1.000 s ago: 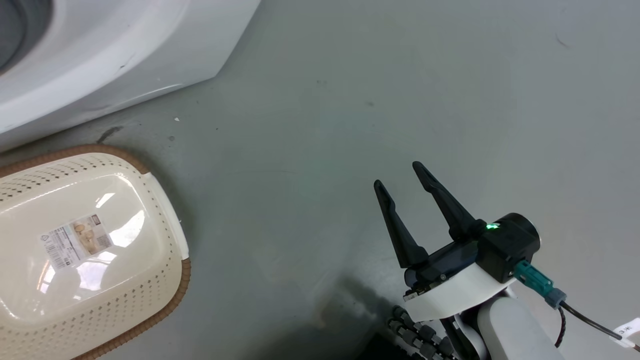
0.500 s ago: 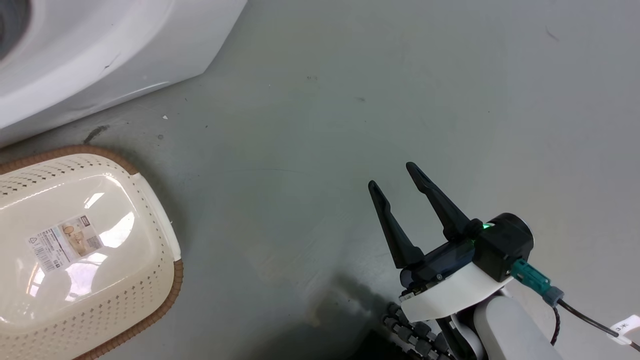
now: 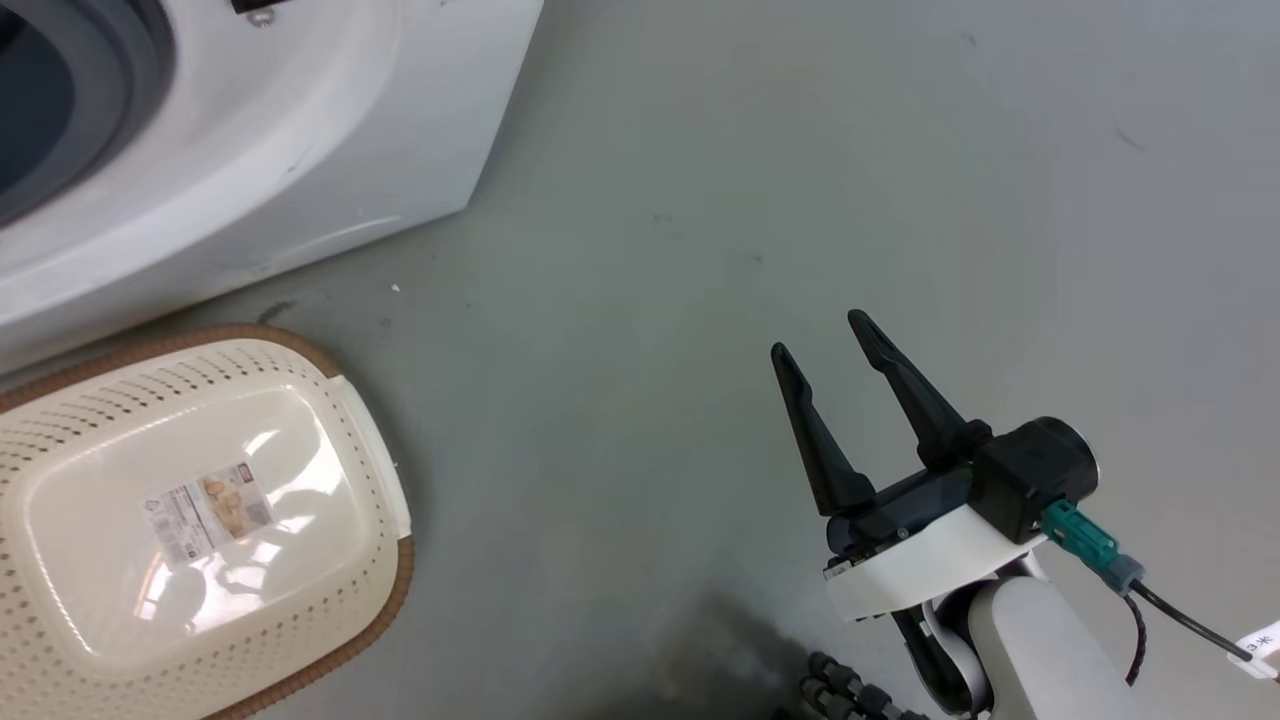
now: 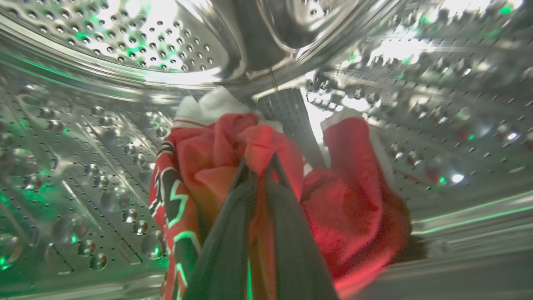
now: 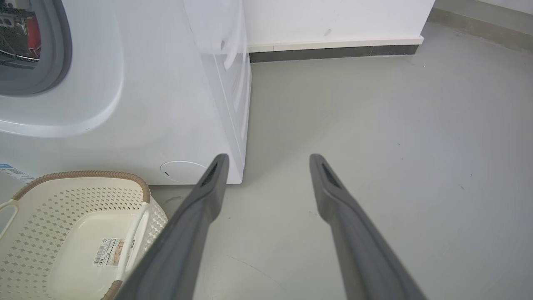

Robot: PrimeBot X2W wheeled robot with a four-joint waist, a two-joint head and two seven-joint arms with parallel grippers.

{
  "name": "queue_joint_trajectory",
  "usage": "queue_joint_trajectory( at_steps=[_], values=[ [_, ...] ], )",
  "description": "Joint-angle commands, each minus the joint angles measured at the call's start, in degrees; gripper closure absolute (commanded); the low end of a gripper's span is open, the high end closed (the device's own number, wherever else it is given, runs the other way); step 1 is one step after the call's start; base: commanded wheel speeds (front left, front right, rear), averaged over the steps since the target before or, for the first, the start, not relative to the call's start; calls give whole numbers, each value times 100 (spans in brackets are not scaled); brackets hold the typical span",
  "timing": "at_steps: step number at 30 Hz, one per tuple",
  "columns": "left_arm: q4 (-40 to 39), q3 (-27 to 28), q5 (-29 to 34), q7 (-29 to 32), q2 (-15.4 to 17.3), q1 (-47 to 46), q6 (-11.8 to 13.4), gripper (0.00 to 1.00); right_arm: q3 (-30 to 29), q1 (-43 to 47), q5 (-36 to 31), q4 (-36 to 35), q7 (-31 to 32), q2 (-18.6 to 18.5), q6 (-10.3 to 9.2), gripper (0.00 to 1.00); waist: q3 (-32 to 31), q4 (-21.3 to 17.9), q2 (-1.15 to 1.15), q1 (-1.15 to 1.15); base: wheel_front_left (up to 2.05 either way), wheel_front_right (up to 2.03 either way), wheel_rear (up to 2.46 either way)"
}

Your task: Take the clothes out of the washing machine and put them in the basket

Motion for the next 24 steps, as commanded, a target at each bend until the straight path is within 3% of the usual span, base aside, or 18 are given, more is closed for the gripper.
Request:
queue_joint_trajectory(
  at_steps=[1, 12, 20, 24],
  values=[
    [63, 28, -41, -336, -96, 230, 41, 100, -51, -26, -42, 40, 2, 12, -4, 0, -268, 95, 0, 0, 0, 0, 0],
    [973, 289, -457, -2563, -826, 1129, -87, 100, -283, 292, -244, 175, 269, 10, -4, 0, -1290, 347, 0, 0, 0, 0, 0],
    [1223, 451, -649, -3005, -1281, 1685, -163, 100, -459, 531, -405, 130, 479, 10, -4, 0, -1920, 573, 0, 0, 0, 0, 0],
    [963, 644, -625, -3033, -1418, 2006, -190, 100, -533, 681, -466, 97, 591, 10, -4, 0, -2249, 694, 0, 0, 0, 0, 0]
  ],
)
